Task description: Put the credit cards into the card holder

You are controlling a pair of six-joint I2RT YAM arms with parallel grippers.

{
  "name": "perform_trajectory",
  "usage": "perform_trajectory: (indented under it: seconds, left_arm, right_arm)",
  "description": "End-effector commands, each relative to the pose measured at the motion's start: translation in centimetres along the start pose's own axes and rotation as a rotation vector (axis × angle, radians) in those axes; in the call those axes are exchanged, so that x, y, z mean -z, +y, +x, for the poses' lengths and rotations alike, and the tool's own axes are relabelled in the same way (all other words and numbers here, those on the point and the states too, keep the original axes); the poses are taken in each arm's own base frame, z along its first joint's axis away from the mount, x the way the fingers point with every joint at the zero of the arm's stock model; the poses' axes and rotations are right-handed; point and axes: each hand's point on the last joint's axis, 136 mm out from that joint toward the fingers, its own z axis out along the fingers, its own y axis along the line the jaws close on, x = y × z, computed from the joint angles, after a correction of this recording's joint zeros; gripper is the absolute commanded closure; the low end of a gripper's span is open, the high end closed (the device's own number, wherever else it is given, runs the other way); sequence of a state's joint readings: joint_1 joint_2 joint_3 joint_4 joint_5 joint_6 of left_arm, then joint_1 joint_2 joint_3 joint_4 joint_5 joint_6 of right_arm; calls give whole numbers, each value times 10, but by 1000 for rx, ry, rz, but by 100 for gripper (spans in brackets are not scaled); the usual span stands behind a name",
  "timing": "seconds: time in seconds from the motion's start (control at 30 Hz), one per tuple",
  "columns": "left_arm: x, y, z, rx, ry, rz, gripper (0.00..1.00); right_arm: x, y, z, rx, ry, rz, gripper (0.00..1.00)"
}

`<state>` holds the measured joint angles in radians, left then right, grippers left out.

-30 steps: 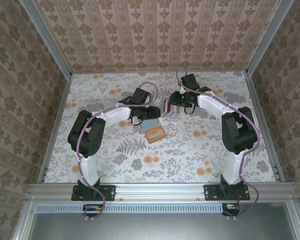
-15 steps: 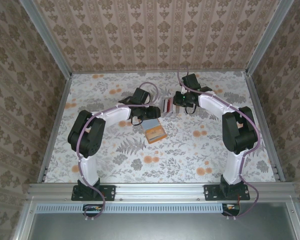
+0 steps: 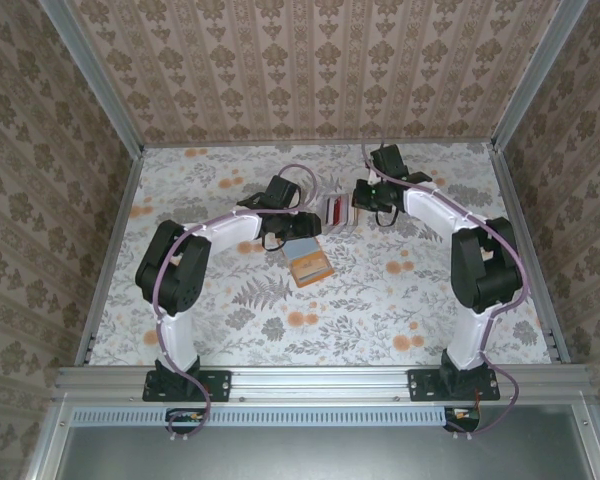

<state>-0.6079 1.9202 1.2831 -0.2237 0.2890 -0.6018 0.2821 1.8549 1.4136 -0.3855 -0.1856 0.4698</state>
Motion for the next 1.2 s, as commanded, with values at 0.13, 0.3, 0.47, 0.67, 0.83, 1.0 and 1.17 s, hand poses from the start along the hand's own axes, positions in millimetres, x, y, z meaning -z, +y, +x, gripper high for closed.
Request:
perform_trajectory:
  seconds: [0.13, 0.3, 0.47, 0.67, 0.83, 1.0, 1.17]
  left_arm:
    - [5, 2, -8, 2, -7, -11, 45]
    - [18, 36, -25, 26, -37, -64, 45]
    - [20, 79, -32, 50, -7, -135, 45]
    - [7, 93, -18, 56, 65, -119, 45]
    - [0, 92, 1, 64, 102, -106, 46]
    - [2, 86, 26, 87, 129, -82, 49]
    - [7, 76, 64, 81, 179, -84, 55]
  right_arm:
    - [35, 4, -6, -4, -47, -45, 100]
    - [66, 13, 1, 13, -60, -101, 100]
    - [90, 27, 17, 10, -40, -212, 100]
    - [82, 48, 60, -67, 108, -420, 100]
    - [48, 43, 103, -173, 195, -462, 100]
    - [29, 34, 135, -202, 247, -420, 100]
    - [22, 20, 146, -200, 262, -360, 100]
